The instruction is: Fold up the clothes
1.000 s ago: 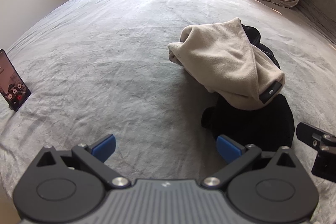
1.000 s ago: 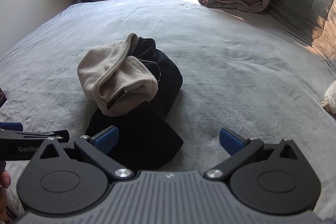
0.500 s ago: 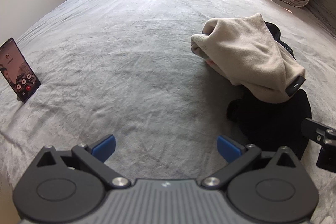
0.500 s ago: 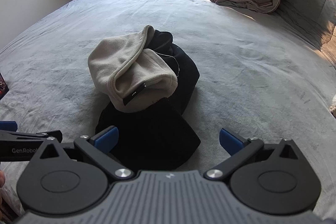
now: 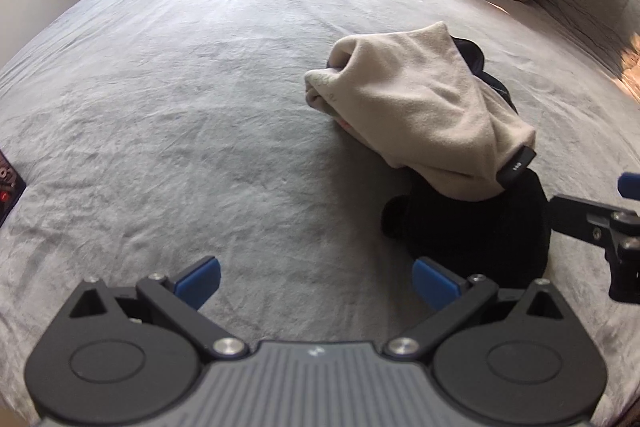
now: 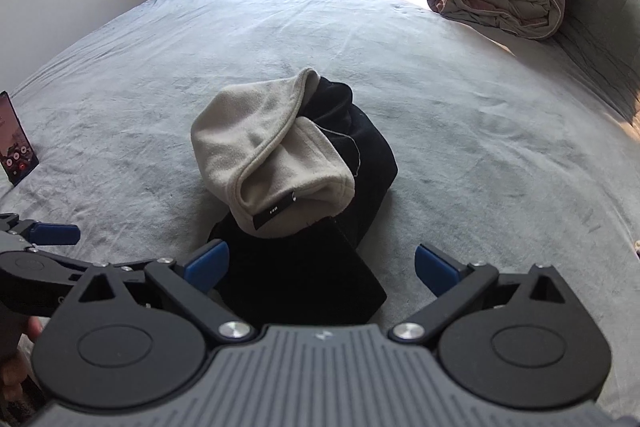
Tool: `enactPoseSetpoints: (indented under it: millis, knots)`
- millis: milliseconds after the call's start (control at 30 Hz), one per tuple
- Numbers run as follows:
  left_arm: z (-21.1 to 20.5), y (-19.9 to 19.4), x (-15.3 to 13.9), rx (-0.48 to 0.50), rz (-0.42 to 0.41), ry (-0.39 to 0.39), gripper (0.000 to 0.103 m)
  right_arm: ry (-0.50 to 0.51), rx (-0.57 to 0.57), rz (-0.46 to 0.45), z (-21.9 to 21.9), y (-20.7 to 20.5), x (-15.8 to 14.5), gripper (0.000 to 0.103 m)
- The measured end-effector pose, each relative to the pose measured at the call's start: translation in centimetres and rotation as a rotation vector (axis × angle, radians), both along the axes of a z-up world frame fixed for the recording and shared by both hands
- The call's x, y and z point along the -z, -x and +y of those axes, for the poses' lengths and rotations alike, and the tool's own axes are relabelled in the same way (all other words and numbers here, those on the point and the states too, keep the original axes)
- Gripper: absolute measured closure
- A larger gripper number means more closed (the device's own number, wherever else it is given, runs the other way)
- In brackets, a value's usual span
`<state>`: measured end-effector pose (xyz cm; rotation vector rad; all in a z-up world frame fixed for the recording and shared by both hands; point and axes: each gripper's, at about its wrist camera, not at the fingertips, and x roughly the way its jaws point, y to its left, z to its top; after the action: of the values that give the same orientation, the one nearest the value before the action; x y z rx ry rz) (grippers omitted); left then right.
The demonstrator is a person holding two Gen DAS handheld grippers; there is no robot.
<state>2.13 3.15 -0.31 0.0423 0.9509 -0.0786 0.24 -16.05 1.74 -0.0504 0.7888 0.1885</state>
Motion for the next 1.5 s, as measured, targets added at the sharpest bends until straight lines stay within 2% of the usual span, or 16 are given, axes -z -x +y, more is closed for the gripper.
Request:
enactPoseSetpoints:
  millis: [200,333,400,467,533,633,667,700,867,1100,1300,1500]
  knots:
    - [-0.1,-2.1,-0.8,0.001,-0.036,0.015,0.0,-0.057,-0.038,0.002,-0.2,-2.3,-1.2,0.021]
    - [-0.2,-3.0,0.7,0.003,-0.03,0.017,0.0,-0.137,-0.081,0.003,-0.3,-3.1,-0.7,0.03]
    - [0.1,-3.5,1.7,0.006,0.014,0.05,0.004,-0.179,-0.106,0.004,-0.4,-3.5,-0.3,0.033]
    - [0.4,-3.9,2.2,0.018,0.046,0.115,0.009,-0.226,-0.141,0.013,-0.2,-3.8,0.4,0.04]
    - [0.5,-4.3,2.3,0.022,0.048,0.158,0.012,-0.254,-0.177,0.035,0.1,-4.3,0.9,0.046]
    - [-0.2,-4.8,2.5,0.039,0.038,0.155,0.021,-0.266,-0.219,0.011,0.6,-4.7,1.3,0.061]
    - [-0.4,-4.9,2.5,0.044,0.035,0.151,0.023,-0.267,-0.228,0.005,0.7,-4.9,1.4,0.074]
    - [-0.6,-5.0,2.5,0.047,0.032,0.153,0.024,-0.273,-0.236,0.005,0.8,-5.1,1.5,0.099]
    - [-0.9,-5.5,2.5,0.06,0.021,0.207,0.028,-0.293,-0.211,-0.061,-0.1,-5.2,0.9,0.098]
    - [-1.1,-5.9,3.2,0.079,-0.007,0.288,0.039,-0.296,-0.077,-0.148,-3.2,-5.0,-0.3,0.098]
    - [-1.4,-6.1,3.3,0.069,-0.033,0.314,0.047,-0.278,0.053,-0.191,-5.9,-5.0,-0.8,0.098]
    - [-1.1,-6.7,3.3,0.036,-0.037,0.349,0.047,-0.248,0.13,-0.189,-7.7,-5.0,-0.4,0.098]
